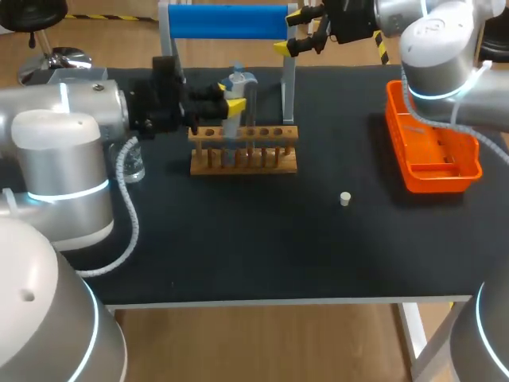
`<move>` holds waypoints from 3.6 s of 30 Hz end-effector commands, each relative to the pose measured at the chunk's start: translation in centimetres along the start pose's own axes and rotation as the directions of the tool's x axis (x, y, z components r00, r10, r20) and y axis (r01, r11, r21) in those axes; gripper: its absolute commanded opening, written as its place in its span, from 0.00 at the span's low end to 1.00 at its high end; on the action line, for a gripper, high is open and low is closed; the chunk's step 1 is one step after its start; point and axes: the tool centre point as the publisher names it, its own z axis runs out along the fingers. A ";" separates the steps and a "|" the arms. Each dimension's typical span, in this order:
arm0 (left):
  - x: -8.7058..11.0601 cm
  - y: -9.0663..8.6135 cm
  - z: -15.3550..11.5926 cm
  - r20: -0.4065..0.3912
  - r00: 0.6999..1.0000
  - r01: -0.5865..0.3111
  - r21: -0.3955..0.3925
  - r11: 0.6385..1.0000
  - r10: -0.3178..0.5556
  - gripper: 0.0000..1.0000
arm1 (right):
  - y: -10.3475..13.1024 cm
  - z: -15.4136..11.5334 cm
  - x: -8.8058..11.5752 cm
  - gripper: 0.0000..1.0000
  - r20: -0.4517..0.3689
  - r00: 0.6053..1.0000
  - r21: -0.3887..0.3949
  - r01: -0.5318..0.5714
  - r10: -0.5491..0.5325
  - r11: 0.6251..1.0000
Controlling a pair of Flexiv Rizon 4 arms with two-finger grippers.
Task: Invert the test tube, pick up the pipette, mount the tip to pipette, aspirate from beaker and dispense into the tube, eject the tip, return the pipette, and cap with the stopper.
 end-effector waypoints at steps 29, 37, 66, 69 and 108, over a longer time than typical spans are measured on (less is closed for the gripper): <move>-13.5 -1.6 -8.9 0.304 0.952 0.031 -0.168 0.985 0.022 0.00 | 0.0 -0.1 0.0 1.00 0.000 1.000 0.003 -0.001 0.001 1.000; -13.5 -1.6 -8.9 0.304 0.952 0.031 -0.168 0.985 0.022 0.00 | 0.0 -0.1 0.0 1.00 0.000 1.000 0.003 -0.001 0.001 1.000; -19.7 -0.7 -6.1 0.411 0.911 0.075 -0.177 0.981 0.004 0.00 | 0.0 -0.1 0.0 1.00 0.000 1.000 0.003 -0.001 0.001 1.000; -21.0 -0.7 -5.5 0.440 0.898 0.086 -0.174 0.981 -0.001 0.00 | 0.0 -0.1 0.0 1.00 0.000 1.000 0.003 -0.001 0.001 1.000; -29.3 -0.3 -2.1 0.734 0.679 0.290 -0.231 0.929 -0.030 0.00 | 0.0 -0.1 0.0 1.00 0.000 1.000 0.003 -0.001 0.001 1.000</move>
